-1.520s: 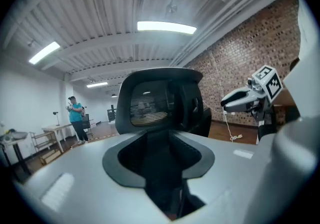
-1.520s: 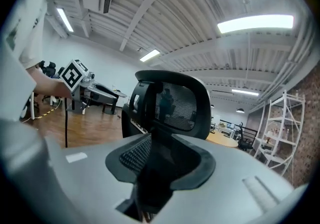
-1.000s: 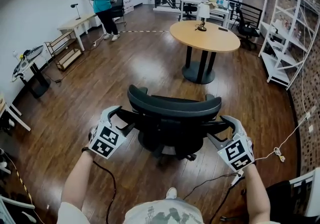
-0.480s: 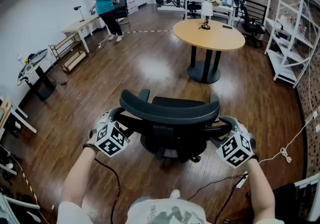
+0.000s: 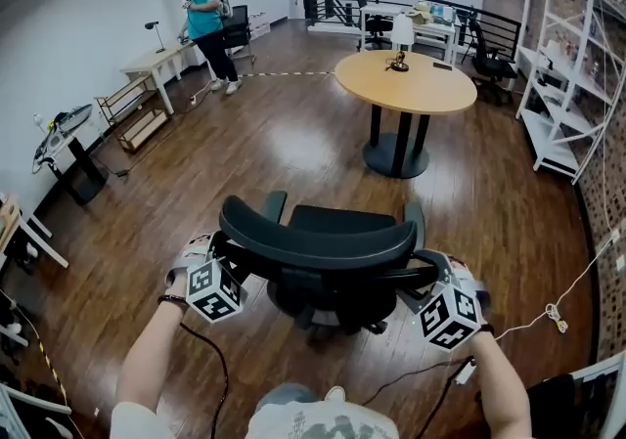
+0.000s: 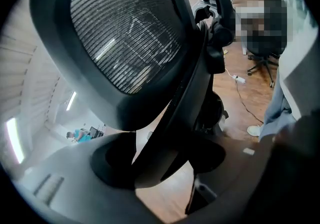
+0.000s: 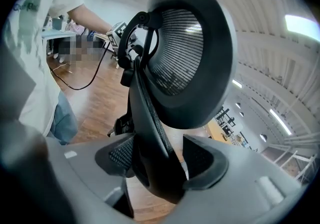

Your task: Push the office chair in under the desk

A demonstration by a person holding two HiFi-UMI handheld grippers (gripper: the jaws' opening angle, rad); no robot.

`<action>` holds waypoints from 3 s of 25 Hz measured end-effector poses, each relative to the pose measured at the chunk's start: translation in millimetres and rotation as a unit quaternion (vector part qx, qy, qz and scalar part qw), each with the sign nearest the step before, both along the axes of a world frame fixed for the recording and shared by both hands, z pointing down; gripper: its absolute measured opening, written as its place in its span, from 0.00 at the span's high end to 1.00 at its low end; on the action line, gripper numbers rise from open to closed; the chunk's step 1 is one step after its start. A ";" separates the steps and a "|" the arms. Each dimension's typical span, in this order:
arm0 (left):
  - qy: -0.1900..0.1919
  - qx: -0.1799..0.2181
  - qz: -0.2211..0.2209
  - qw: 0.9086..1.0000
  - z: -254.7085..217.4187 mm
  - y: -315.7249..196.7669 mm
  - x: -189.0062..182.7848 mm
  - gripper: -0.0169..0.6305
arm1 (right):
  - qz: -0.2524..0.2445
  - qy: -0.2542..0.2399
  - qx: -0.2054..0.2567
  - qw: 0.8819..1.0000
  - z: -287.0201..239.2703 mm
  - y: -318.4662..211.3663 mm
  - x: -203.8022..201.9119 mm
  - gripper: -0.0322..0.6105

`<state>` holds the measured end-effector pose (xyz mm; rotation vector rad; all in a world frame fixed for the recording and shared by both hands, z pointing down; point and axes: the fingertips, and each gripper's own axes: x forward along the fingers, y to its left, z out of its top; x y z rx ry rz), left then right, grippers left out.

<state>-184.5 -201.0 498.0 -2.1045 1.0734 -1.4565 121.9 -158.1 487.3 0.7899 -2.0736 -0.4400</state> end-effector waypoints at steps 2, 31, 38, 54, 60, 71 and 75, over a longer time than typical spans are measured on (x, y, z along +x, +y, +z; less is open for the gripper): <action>0.001 0.001 -0.001 1.000 -1.8 -3.7 1.6 0.48 | -0.001 0.001 0.000 1.000 -0.1 -2.6 1.5 0.51; -0.005 -0.008 0.045 0.999 1.3 -186.3 50.5 0.50 | 0.069 0.022 0.015 0.997 4.0 -160.4 46.2 0.52; -0.008 -0.011 0.068 0.998 0.1 -242.9 59.1 0.50 | 0.101 0.036 0.030 0.994 2.6 -204.2 55.2 0.52; -0.003 -0.002 0.110 0.994 -6.0 -368.6 70.9 0.50 | 0.152 0.043 0.028 0.987 -0.2 -303.8 56.2 0.53; -0.002 -0.001 0.119 0.993 -6.2 -406.0 78.5 0.50 | 0.165 0.044 0.030 0.985 -0.4 -337.4 63.1 0.53; -0.001 0.005 0.124 0.992 -11.8 -470.9 101.5 0.50 | 0.168 0.054 0.035 0.984 -3.2 -405.7 87.8 0.53; -0.002 0.001 0.125 0.992 -9.4 -496.5 113.7 0.50 | 0.170 0.056 0.042 0.983 -1.7 -431.2 99.9 0.53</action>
